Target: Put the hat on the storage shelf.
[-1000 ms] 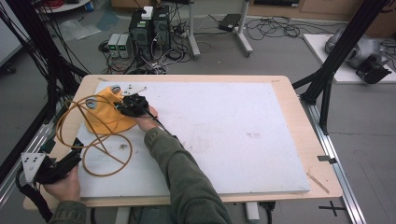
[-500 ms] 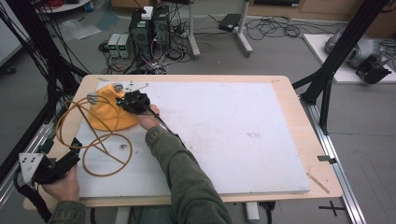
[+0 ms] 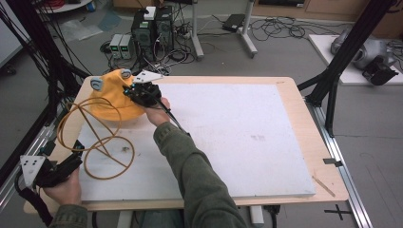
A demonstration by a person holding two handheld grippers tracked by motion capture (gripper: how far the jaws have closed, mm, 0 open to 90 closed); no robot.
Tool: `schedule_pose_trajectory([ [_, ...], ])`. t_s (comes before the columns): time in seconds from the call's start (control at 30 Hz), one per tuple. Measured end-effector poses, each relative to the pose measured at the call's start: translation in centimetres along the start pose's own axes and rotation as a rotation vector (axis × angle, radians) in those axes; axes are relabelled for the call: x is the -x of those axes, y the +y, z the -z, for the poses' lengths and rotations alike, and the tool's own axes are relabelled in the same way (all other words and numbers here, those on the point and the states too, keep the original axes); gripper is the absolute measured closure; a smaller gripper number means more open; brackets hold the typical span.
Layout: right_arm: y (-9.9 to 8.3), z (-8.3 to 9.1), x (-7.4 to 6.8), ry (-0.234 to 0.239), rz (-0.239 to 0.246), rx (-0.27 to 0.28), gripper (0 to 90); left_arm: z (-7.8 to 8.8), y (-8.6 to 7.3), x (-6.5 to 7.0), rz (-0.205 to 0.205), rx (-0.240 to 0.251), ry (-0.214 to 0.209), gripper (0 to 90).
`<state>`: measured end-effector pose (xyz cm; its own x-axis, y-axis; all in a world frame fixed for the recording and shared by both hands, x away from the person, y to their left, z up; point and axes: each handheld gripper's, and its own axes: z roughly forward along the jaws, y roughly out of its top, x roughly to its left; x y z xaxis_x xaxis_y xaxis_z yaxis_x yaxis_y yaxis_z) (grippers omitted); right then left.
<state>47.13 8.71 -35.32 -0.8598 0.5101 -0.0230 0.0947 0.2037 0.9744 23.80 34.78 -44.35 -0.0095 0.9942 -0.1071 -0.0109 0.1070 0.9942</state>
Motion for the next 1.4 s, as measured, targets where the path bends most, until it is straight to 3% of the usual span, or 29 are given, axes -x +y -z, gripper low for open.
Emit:
schedule_pose_trajectory([
  [0.1,0.6,0.9,0.3,-0.019,0.001,0.014,87.7,0.0,0.0,0.0,0.003,0.000,0.002,14.2],
  [0.17,1.4,2.4,1.1,-0.040,-0.026,0.044,87.7,0.1,0.1,0.1,0.002,0.007,0.002,14.3],
  [0.37,2.4,4.9,2.2,-0.082,-0.022,0.073,87.7,0.1,0.1,0.1,-0.001,0.005,0.004,14.3],
  [0.43,3.0,6.5,2.8,-0.106,-0.037,0.090,87.7,0.1,0.1,0.0,0.000,0.005,0.005,14.3],
  [0.7,4.3,9.7,4.1,-0.122,-0.060,0.130,87.7,0.2,0.1,0.1,0.001,0.007,0.007,14.3],
  [0.9,5.6,11.0,4.0,-0.113,-0.049,0.159,87.6,0.2,0.1,-0.1,0.006,0.004,0.011,14.3],
  [1.03,7.2,12.1,3.3,-0.085,-0.044,0.198,87.7,0.3,0.1,-0.2,0.009,0.003,0.013,14.3],
  [1.2,10.1,13.2,0.9,0.009,-0.022,0.239,87.6,0.2,0.0,0.0,0.012,0.005,0.008,14.3],
  [1.23,10.1,13.2,0.9,0.009,-0.022,0.239,87.6,0.2,0.0,0.0,0.012,0.005,0.008,14.3],
  [1.27,11.0,13.2,-0.1,0.048,-0.014,0.255,87.6,0.2,0.0,0.0,0.010,0.002,0.005,14.2],
  [1.33,11.5,13.2,-0.6,0.066,-0.006,0.259,87.5,0.3,0.0,0.0,0.010,0.001,0.005,14.3],
  [1.4,12.4,12.8,-2.3,0.123,0.007,0.266,87.5,0.3,0.0,0.0,0.012,0.001,0.004,14.3],
])
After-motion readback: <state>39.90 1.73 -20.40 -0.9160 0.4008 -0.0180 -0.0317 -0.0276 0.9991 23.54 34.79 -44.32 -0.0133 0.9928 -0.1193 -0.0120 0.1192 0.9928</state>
